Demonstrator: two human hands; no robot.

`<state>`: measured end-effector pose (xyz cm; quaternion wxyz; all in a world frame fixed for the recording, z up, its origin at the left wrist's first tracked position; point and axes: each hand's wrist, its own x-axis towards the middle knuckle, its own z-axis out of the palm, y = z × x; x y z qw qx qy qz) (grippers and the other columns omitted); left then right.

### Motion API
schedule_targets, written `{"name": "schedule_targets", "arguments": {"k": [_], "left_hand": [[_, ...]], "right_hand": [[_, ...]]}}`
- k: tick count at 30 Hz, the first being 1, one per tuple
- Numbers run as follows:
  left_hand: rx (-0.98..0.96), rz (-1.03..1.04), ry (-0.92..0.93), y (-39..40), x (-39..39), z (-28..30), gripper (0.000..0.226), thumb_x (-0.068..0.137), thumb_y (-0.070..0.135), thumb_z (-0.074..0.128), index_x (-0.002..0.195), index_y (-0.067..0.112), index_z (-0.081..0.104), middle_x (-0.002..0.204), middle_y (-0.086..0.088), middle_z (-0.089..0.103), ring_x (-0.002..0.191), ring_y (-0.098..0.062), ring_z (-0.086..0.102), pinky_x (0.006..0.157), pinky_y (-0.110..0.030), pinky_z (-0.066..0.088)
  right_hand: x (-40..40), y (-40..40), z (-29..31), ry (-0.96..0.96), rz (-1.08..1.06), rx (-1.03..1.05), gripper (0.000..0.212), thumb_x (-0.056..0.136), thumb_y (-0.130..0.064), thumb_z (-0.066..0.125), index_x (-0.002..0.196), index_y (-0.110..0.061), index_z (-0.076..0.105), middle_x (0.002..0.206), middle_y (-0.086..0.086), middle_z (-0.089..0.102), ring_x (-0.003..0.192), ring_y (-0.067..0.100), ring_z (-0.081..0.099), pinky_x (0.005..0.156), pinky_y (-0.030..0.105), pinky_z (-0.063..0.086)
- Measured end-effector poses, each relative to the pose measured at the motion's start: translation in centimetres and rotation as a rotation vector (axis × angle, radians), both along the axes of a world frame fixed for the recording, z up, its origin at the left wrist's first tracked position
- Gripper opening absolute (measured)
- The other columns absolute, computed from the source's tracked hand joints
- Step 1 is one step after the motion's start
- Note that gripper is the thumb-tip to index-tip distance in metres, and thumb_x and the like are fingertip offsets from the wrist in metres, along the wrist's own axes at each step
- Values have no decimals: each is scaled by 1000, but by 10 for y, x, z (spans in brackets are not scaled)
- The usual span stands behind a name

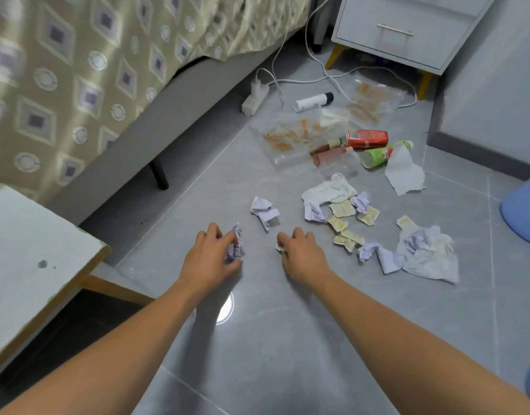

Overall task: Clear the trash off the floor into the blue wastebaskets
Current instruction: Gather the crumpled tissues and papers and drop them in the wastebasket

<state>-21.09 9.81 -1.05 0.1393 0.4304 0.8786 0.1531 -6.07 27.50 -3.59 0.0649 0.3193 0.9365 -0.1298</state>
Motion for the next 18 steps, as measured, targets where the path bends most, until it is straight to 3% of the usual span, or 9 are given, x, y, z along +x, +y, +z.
{"name": "schedule_targets", "arguments": {"k": [5, 9, 14, 18], "left_hand": [[111, -34, -15, 7, 3, 9, 28, 83, 41, 70, 107, 31, 58, 104, 7, 39, 95, -20, 46, 69, -32, 46], [197, -109, -48, 31, 27, 28, 32, 82, 43, 71, 109, 31, 60, 103, 8, 40, 94, -19, 47, 68, -33, 46], [261, -308, -56, 83, 88, 78, 34, 84, 48, 71, 113, 34, 59, 105, 8, 40, 96, -17, 48, 70, -35, 51], [339, -532, -117, 142, 174, 133, 38, 85, 52, 69, 117, 36, 58, 108, 8, 41, 98, -16, 49, 69, -33, 48]], "right_hand": [[23, 11, 6, 144, -98, -110, 8, 90, -9, 56, 93, -14, 61, 96, 8, 51, 86, 35, 56, 66, 38, 46], [51, 21, 36, 244, -190, -156, 7, 78, -9, 68, 83, -13, 65, 91, 4, 52, 85, 28, 56, 63, 32, 31], [121, 43, 128, 340, -324, -82, 12, 77, -5, 66, 87, -11, 67, 92, 4, 52, 84, 25, 54, 65, 30, 29], [236, 69, 204, 382, -545, 48, 14, 74, -3, 65, 85, -11, 69, 87, 4, 51, 79, 26, 54, 64, 31, 32]]}}
